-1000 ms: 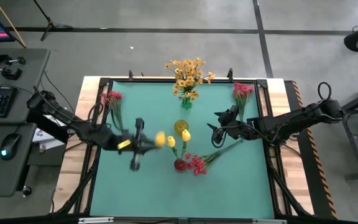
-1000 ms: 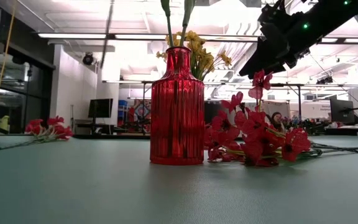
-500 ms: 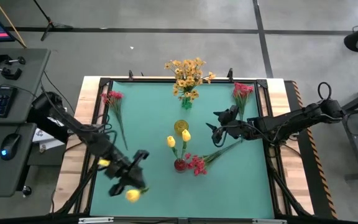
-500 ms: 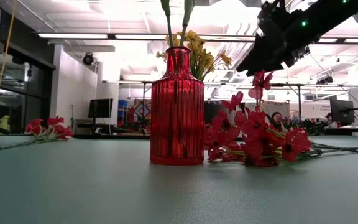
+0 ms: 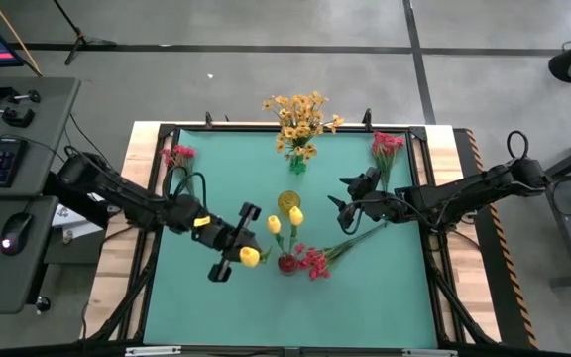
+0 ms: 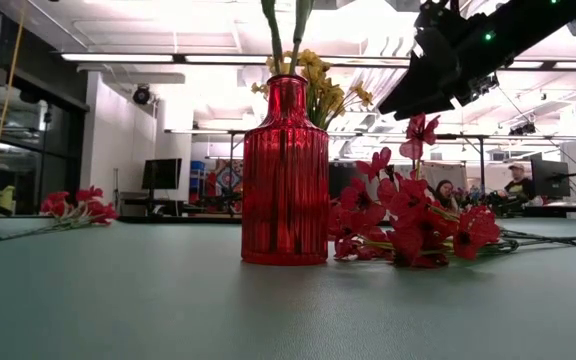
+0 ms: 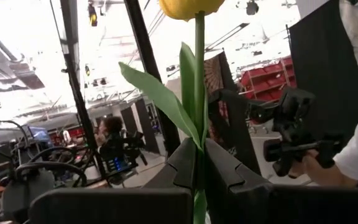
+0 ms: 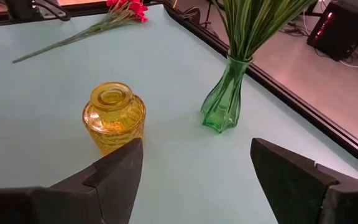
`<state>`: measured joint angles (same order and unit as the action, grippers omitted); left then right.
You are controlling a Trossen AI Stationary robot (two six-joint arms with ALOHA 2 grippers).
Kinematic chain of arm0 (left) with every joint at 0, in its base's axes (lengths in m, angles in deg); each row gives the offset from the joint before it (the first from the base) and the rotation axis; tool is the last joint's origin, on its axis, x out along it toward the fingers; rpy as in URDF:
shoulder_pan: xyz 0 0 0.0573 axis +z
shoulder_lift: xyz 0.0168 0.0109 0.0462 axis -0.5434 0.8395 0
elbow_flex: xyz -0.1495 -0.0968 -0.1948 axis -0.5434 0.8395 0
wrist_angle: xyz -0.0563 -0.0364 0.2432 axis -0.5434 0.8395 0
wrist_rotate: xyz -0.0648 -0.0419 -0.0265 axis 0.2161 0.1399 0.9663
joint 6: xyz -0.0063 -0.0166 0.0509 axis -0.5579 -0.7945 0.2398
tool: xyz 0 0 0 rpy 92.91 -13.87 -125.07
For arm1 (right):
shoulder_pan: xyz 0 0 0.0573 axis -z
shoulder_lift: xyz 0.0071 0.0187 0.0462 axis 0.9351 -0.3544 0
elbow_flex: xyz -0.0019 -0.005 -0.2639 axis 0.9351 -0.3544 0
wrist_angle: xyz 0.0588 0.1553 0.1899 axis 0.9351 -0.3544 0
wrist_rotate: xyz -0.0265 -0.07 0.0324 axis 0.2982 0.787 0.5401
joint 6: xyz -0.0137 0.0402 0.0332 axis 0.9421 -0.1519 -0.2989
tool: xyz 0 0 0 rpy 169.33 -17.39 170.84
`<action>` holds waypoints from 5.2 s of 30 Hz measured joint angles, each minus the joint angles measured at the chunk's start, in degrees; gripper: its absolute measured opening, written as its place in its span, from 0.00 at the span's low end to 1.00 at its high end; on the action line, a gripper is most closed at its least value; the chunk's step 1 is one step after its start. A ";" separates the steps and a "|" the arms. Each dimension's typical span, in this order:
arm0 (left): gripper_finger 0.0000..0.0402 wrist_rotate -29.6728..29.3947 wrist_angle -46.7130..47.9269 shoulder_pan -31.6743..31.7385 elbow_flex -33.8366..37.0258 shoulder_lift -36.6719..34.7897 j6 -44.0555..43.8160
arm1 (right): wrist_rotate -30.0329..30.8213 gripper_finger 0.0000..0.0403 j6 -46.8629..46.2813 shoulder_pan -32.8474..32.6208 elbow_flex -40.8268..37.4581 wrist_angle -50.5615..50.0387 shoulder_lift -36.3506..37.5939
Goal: Sort flowers into vase by color
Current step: Put the yellow flower into the red vase, then put the right red flowers into the yellow vase
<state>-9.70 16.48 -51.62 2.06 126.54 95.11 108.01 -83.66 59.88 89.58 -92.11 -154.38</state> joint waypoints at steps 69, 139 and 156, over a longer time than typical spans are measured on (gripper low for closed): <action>0.00 1.96 -3.30 1.44 -0.07 2.60 -7.48 | 0.02 0.71 -0.52 0.00 0.00 -0.42 0.00; 0.56 5.98 15.37 7.57 -0.31 -4.26 -23.91 | 0.00 0.71 -0.50 0.02 0.00 -0.54 0.00; 0.56 -17.86 44.98 7.16 -0.31 -15.65 -20.37 | -0.01 0.71 -1.82 0.02 0.00 -0.62 0.00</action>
<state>-27.55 61.46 -44.46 1.75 110.89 74.75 108.00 -85.48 59.90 89.58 -92.73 -154.38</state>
